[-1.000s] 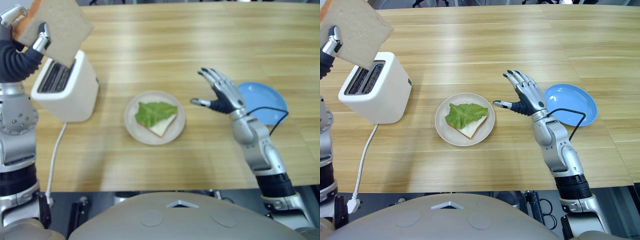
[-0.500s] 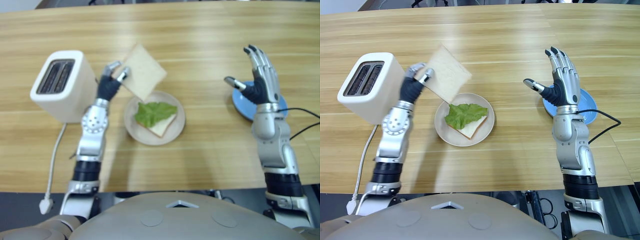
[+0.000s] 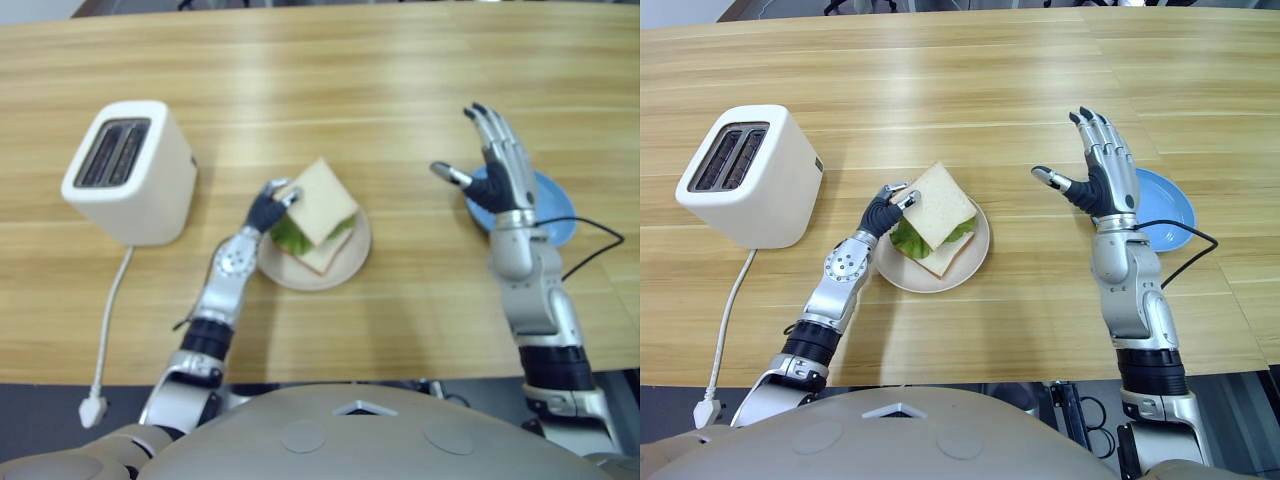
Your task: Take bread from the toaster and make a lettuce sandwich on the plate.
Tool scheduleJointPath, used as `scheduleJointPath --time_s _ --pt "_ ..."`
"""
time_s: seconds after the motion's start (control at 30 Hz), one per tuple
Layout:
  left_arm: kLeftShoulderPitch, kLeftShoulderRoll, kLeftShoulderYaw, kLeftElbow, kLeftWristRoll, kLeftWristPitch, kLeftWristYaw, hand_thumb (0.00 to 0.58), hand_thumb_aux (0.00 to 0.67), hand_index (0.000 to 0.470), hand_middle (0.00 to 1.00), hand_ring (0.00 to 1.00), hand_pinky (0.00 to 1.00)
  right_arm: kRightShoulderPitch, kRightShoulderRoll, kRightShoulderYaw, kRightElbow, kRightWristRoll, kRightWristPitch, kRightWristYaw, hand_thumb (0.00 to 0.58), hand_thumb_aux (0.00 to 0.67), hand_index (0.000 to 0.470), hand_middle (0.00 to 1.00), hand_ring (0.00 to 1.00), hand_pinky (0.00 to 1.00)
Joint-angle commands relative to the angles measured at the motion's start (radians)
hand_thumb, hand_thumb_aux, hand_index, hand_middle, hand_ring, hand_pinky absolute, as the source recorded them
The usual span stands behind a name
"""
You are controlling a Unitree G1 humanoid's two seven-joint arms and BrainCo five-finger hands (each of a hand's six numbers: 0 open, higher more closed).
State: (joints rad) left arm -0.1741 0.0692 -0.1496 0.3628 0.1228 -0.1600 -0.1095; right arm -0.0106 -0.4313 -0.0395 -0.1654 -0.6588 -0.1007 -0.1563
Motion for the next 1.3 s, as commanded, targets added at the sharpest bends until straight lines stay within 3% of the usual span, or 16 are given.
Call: scheduleJointPath --time_s 0.03,0.4,0.9,1.3 --pt "0.005 0.007 -0.026 0.03 0.035 0.003 0.001 0.58 0.67 0.46 1.0 1.0 1.0 -0.006 0.005 0.039 0.015 -0.011 0.004 0.022 0.0 0.0 0.0 0.0 0.0 0.0" --pt "0.035 0.052 -0.068 -0.006 0.15 0.037 0.043 0.58 0.67 0.46 1.0 1.0 1.0 -0.005 -0.017 0.135 -0.004 -0.041 -0.028 0.075 0.0 0.0 0.0 0.0 0.0 0.0" --pt "0.06 0.086 -0.096 -0.047 0.258 0.095 0.108 0.58 0.67 0.46 1.0 1.0 1.0 -0.007 -0.115 0.368 0.04 -0.134 -0.202 0.246 0.0 0.0 0.0 0.0 0.0 0.0" --pt "0.077 0.089 -0.1 -0.076 0.282 0.117 0.117 0.58 0.67 0.46 1.0 1.0 1.0 -0.048 -0.077 0.502 0.126 -0.208 -0.244 0.271 0.0 0.0 0.0 0.0 0.0 0.0"
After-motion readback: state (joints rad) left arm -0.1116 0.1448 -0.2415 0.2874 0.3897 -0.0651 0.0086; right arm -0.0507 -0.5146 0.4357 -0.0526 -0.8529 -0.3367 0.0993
